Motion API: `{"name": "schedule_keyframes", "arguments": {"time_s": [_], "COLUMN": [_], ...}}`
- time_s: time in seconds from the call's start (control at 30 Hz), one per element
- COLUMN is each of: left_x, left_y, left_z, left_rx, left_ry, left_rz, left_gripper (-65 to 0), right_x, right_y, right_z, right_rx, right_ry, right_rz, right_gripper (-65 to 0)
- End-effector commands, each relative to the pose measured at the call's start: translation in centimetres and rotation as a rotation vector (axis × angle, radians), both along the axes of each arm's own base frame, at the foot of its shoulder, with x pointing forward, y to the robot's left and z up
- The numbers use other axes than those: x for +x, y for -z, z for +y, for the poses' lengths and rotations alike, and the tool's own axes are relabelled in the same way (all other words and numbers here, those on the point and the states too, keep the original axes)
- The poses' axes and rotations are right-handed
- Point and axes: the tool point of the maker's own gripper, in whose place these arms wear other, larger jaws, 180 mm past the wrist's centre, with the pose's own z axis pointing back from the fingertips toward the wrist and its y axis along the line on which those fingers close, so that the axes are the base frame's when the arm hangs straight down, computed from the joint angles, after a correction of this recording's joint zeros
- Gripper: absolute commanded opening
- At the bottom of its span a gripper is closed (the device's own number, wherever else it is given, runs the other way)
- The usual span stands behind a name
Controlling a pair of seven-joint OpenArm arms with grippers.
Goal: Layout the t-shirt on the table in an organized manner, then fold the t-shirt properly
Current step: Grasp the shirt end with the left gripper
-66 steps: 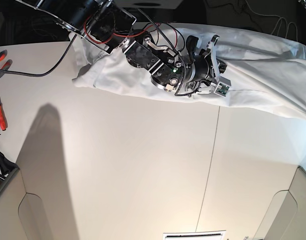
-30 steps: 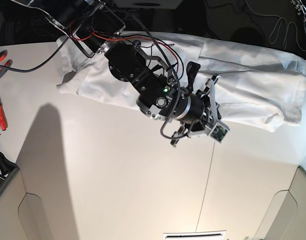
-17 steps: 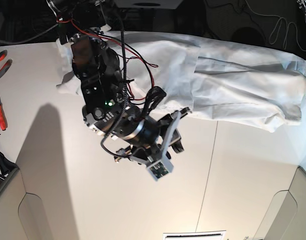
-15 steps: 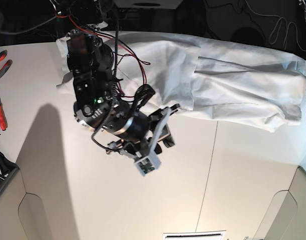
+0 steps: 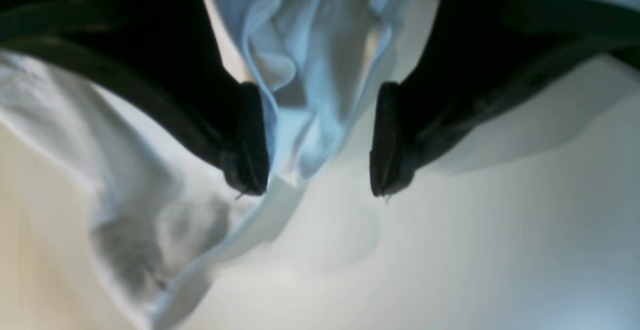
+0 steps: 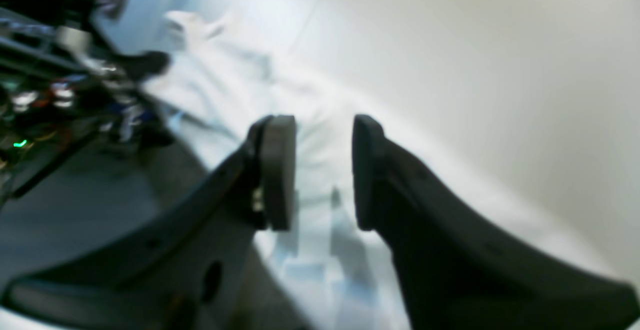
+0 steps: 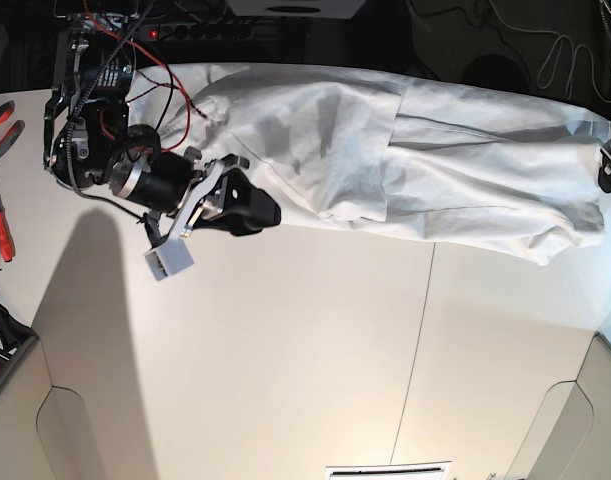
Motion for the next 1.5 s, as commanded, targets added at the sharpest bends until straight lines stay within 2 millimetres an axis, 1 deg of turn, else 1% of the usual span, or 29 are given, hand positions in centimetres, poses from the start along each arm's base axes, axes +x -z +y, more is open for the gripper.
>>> {"name": "schedule_keyframes", "arguments": {"time_s": [0.0,0.1,0.2,0.3,0.37,0.43,0.63,0.83,0.97,1.0,1.07,1.13,1.2,1.23,1.3,1.37,1.43,1.47], "left_x": [0.8,0.6,1.0,1.1,1.0,0.8,0.4,0.9,1.7,1.7,1.5,1.4,1.4,1.4,1.6,2.0,2.3,2.5], "left_y": [-1.7,-1.4,-1.8,-1.9,-1.6,-1.1,0.6,0.9,0.5,0.5,0.7,0.8,0.9,0.8,0.6,-0.4,-1.7,-2.4], "left_z": [1.4,0.9,-0.3,-0.8,-1.2,-1.7,-4.1,-5.8,-5.9,-5.9,-6.1,-6.2,-6.2,-6.2,-6.0,-5.4,-4.7,-4.4], "left_rx": [0.020,-0.050,-0.130,-0.174,-0.185,-0.201,-0.263,-0.340,-0.342,-0.342,-0.347,-0.347,-0.344,-0.344,-0.346,-0.356,-0.377,-0.397], "left_ry": [-0.014,-0.020,-0.001,-0.001,0.004,0.008,0.009,0.033,0.043,0.045,0.052,0.056,0.059,0.058,0.052,0.038,0.023,0.020], "left_rz": [-0.052,-0.087,-0.121,-0.127,-0.116,-0.105,-0.088,-0.083,-0.094,-0.090,-0.079,-0.069,-0.064,-0.065,-0.080,-0.121,-0.171,-0.198], "left_gripper": [-28.9,-28.9,-28.9,-28.9,-28.9,-28.9,-28.9,-28.9,-29.4,-31.1,-38.4,-48.7,-63.0,-65.0,-65.0,-65.0,-65.0,-65.0], "right_x": [0.0,-1.5,-2.5,-3.6,-4.1,-4.2,-3.3,-2.9,-2.6,-2.6,-2.5,-2.5,-2.5,-2.5,-2.4,-2.1,-1.1,-0.5], "right_y": [-1.3,-1.1,-1.0,-0.5,-0.1,0.2,0.3,1.3,1.7,1.8,1.9,1.9,1.9,1.9,1.9,1.7,1.8,2.0], "right_z": [0.9,3.1,5.1,6.5,7.1,7.3,7.0,6.2,5.8,5.7,5.6,5.6,5.6,5.6,5.6,5.4,4.5,3.7], "right_rx": [0.039,0.049,0.040,0.008,-0.020,-0.040,-0.063,-0.134,-0.168,-0.176,-0.187,-0.185,-0.184,-0.184,-0.185,-0.181,-0.200,-0.218], "right_ry": [-0.022,-0.098,-0.164,-0.227,-0.256,-0.266,-0.226,-0.202,-0.189,-0.189,-0.189,-0.187,-0.186,-0.186,-0.184,-0.170,-0.115,-0.073], "right_rz": [-0.038,-0.025,-0.032,-0.034,-0.035,-0.041,-0.072,-0.070,-0.076,-0.077,-0.079,-0.080,-0.081,-0.081,-0.084,-0.091,-0.104,-0.105], "right_gripper": [-45.7,-45.7,-45.7,-45.7,-45.7,-45.7,-45.7,-45.7,-45.7,-45.7,-45.7,-45.7,-45.7,-45.7,-45.7,-45.7,-45.7,-45.7]}}
